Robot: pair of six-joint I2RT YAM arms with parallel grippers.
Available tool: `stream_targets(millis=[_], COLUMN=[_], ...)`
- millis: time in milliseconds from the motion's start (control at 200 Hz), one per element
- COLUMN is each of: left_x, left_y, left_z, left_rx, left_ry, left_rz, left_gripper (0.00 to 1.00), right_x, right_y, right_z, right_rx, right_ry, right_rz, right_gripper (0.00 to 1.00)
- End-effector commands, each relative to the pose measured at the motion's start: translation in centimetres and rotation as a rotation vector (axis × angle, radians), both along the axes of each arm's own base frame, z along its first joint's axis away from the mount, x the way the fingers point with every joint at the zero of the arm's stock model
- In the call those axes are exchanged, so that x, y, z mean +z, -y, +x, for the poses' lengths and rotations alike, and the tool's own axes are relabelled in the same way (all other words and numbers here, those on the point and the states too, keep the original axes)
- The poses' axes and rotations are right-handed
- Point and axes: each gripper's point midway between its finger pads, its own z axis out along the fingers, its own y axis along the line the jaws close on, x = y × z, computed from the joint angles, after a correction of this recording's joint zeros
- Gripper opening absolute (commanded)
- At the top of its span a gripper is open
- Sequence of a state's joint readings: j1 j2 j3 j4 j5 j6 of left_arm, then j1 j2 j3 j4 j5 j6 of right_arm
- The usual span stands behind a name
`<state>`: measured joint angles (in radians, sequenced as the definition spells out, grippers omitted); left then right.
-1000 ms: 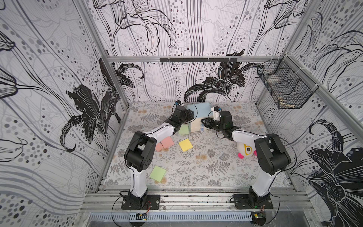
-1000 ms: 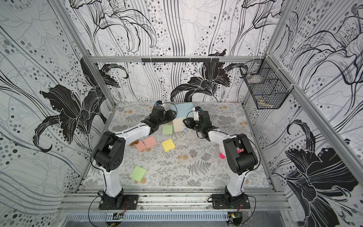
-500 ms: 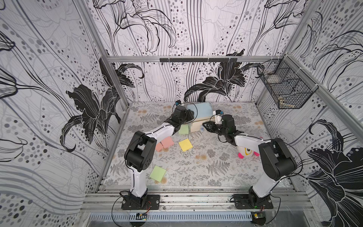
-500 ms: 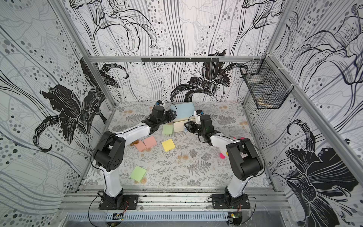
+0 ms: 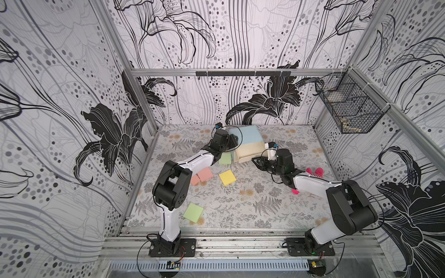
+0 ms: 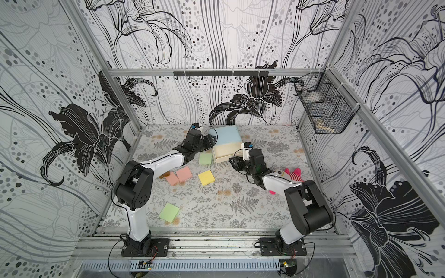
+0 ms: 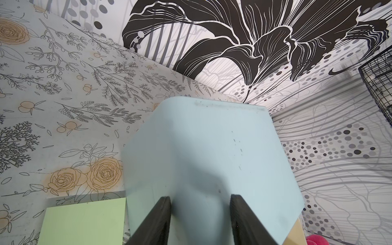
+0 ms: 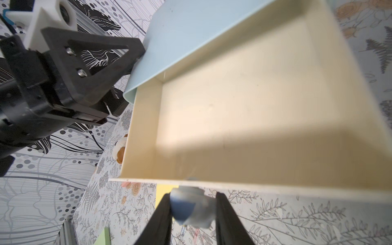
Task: Please put the sticky notes in the drawer by color
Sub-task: Open the drawer in the storage box.
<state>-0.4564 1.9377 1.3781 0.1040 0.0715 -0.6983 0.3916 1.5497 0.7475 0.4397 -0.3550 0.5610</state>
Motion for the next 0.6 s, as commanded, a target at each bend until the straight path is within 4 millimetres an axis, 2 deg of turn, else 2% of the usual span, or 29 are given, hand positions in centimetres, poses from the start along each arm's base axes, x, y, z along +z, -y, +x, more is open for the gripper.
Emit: stream_targets(millis=[0,120,165,250,330,481,596], left_x=[-2.4,-2.3,-2.2,-1.5,-0.5,1.7,4.0], left_y=[-0.1,0.0,0.0,0.3,0.3,-0.2,-0.3], left_z=[-0.4,-0.5,-0.5,-0.5,-0.6,-0.7,-0.9], left_rx=[-0.02,-0.021,-0.023,-0.036,-0.039,-0.026,-0.028], left_ry=[-0.061,-0.059,-0.057,-0.045,-0.022,0.021,0.065], left_rz=[0.047,0.045,0.043,0.033,0.026,0.026,0.017], left_gripper=[0.5,0.5,0.5,0.5,0.51,0.54,0.59], right_x=[-0.5,0.3,0.6,1.2,2.1,4.4,6.5], right_y=[0.8,0.5,0.5,1.1,2.1,4.3,5.1], right_z=[-0.4,-0.3,-0.4,-0.7,-1.1,-1.8,-2.2], right_rx=[-0.035,-0.023,-0.014,-0.026,-0.055,-0.126,-0.146], right_ry=[-0.027,-0.011,-0.002,0.025,0.062,0.145,0.218], right_rz=[-0.012,-0.004,-0.01,-0.041,-0.075,-0.147,-0.187], right_gripper=[0.33,0.36,0.43,0.66,0.76,0.83,0.88])
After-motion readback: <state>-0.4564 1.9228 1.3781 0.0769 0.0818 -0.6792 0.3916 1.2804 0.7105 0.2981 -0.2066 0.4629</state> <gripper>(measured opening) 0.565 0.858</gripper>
